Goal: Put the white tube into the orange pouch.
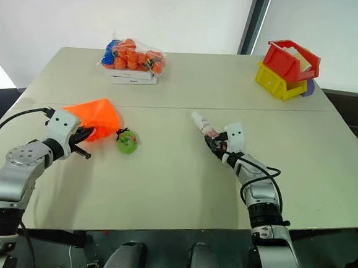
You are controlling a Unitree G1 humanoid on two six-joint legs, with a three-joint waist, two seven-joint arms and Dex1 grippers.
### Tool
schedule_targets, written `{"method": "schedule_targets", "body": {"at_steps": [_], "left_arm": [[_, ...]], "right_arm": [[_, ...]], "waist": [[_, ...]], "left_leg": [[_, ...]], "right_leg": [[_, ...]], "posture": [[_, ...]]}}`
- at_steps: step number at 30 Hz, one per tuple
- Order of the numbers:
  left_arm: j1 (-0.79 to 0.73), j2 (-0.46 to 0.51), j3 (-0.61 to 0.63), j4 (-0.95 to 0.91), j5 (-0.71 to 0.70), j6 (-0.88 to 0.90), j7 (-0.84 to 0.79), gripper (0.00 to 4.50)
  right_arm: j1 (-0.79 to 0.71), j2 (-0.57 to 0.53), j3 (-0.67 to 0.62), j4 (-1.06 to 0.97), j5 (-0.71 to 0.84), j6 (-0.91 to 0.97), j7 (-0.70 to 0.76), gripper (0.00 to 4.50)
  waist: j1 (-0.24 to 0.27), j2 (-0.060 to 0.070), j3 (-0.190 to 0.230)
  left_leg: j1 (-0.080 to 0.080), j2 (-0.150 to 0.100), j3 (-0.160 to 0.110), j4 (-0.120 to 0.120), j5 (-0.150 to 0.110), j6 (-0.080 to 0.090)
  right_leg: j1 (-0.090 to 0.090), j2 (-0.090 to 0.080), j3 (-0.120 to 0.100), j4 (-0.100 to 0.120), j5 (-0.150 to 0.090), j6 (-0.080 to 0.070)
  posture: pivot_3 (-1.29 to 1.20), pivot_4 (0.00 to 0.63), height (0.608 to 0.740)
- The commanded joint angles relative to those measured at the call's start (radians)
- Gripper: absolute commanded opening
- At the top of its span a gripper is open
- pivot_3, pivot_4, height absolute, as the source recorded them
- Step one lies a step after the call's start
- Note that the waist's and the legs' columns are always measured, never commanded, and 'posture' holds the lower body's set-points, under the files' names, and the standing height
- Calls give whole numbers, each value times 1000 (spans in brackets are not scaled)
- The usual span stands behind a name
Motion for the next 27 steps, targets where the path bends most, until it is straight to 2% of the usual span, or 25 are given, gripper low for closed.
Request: {"method": "schedule_targets", "body": {"at_steps": [1,4,10,15,21,27], "left_arm": [[-17,-7,-2,-39,-27,13,-14,0],[-15,-11,-9,-58,-39,27,-29,0],[-43,-45,-36,-139,-97,115,-39,0],[-88,-82,-98,-222,-123,206,-34,0],[-125,-117,-157,-328,-172,300,-39,0],[-129,-93,-172,-398,-215,374,-58,0]], "right_arm": [[8,-2,-34,-81,21,-19,5,1784],[32,-9,-40,-143,39,-11,20,1784],[232,-103,19,-578,206,192,204,1784],[321,-152,105,-797,235,333,207,1784],[279,-101,166,-814,186,382,114,1784],[237,-66,186,-772,165,380,94,1784]], "waist": [[1,0,0],[0,0,0],[6,1,0],[1,0,0],[0,0,0],[2,0,0]], "left_leg": [[0,0,0,0,0,0],[0,0,0,0,0,0],[0,0,-1,0,0,0],[0,0,-1,2,0,0],[0,0,-1,3,0,0],[-1,0,-2,2,0,0]], "right_leg": [[0,0,0,0,0,0],[0,0,0,0,0,0],[0,0,0,0,-1,1],[1,0,0,0,-1,2],[1,0,0,0,-2,3],[1,1,0,0,-1,0]], "posture": [[0,150,740],[0,150,740],[0,150,740],[0,150,740],[0,150,740],[0,150,740]]}}
